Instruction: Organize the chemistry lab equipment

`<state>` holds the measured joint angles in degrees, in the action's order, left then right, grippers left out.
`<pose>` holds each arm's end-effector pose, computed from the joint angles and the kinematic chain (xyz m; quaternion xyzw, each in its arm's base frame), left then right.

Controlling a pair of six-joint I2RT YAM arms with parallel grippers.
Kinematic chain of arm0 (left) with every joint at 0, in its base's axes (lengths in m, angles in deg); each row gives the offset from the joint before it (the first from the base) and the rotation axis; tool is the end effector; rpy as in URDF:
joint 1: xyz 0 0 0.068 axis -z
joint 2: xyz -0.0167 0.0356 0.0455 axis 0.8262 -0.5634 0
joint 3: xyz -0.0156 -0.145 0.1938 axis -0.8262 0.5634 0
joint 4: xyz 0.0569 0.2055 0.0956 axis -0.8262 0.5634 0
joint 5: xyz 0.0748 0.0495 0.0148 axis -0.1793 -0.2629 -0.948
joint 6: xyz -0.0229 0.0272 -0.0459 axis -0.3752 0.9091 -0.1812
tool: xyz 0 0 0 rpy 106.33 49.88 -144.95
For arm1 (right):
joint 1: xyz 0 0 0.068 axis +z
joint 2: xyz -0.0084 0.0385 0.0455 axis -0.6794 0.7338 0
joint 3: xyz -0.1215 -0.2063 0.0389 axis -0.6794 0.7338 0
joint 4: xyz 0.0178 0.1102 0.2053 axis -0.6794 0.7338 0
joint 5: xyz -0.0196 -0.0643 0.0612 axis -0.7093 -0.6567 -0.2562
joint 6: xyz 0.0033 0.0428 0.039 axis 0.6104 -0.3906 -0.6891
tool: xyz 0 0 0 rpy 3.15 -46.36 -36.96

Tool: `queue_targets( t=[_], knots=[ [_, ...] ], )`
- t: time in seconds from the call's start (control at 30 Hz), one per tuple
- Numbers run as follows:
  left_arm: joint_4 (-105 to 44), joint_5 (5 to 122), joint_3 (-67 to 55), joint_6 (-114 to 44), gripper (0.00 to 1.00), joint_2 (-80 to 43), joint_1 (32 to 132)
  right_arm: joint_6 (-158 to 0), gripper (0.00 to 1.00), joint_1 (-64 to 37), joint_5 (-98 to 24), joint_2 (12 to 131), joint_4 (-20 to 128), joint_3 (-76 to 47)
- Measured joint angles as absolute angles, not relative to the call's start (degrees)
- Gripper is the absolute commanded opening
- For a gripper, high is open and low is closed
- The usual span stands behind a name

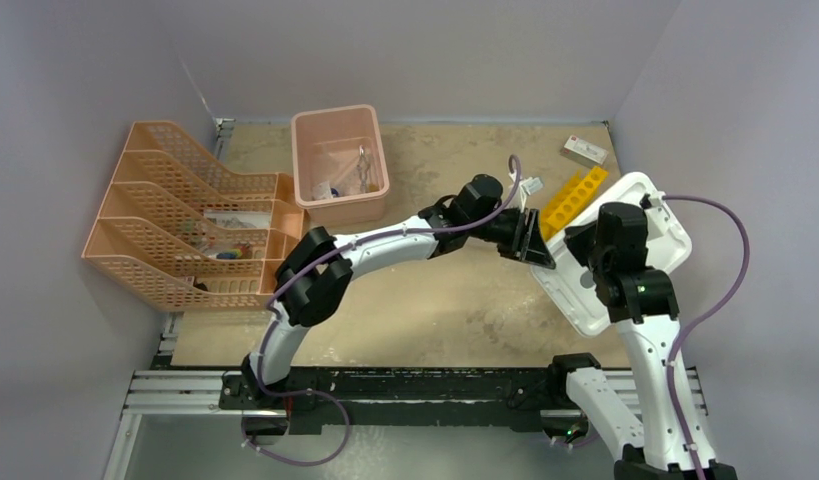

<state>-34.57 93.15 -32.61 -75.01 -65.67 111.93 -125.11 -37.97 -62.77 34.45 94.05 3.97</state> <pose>0.2384 -0.4025 0.2492 0.2241 0.7520 -0.6079 0.1212 0.1505 -0.0003 0.3289 0.4185 0.7383 0.1276 0.5133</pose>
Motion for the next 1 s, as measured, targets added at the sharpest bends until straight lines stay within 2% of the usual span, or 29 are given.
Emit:
queue_targets(
  t=[0.1,0.13,0.17,0.3,0.37,0.5,0.67,1.0],
  knots=[
    [-33.79,93.21,-32.61,-74.77,0.03,-65.56,112.92,-124.63,0.00,-37.93,-62.31,34.15,94.10,3.97],
    [-33.92,93.39,-32.61,-74.38,0.00,-65.36,113.16,-124.31,0.00,-37.93,-61.94,34.15,94.36,3.97],
    [-33.46,93.26,-32.61,-73.99,0.00,-64.83,113.36,-124.20,0.02,-37.93,-61.85,34.12,94.56,3.97],
    [-32.41,92.29,-32.57,-73.22,0.00,-63.33,113.46,-123.80,0.36,-37.93,-60.78,33.86,93.99,2.93],
    [-32.02,91.51,-32.44,-72.65,0.00,-62.28,113.42,-123.41,0.48,-37.93,-60.35,33.86,93.42,1.81],
    [-31.21,90.26,-31.30,-72.09,0.00,-59.37,112.63,-121.18,0.60,-37.93,-59.93,33.88,92.42,-1.66],
    [-34.16,91.20,-27.87,-74.27,0.00,-53.45,109.09,-117.33,0.62,-37.93,-58.31,34.84,89.81,-6.84],
    [-44.12,93.69,-25.75,-81.44,0.00,-43.76,95.48,-110.12,0.64,-37.91,-53.77,39.06,81.27,-16.79]
  ],
)
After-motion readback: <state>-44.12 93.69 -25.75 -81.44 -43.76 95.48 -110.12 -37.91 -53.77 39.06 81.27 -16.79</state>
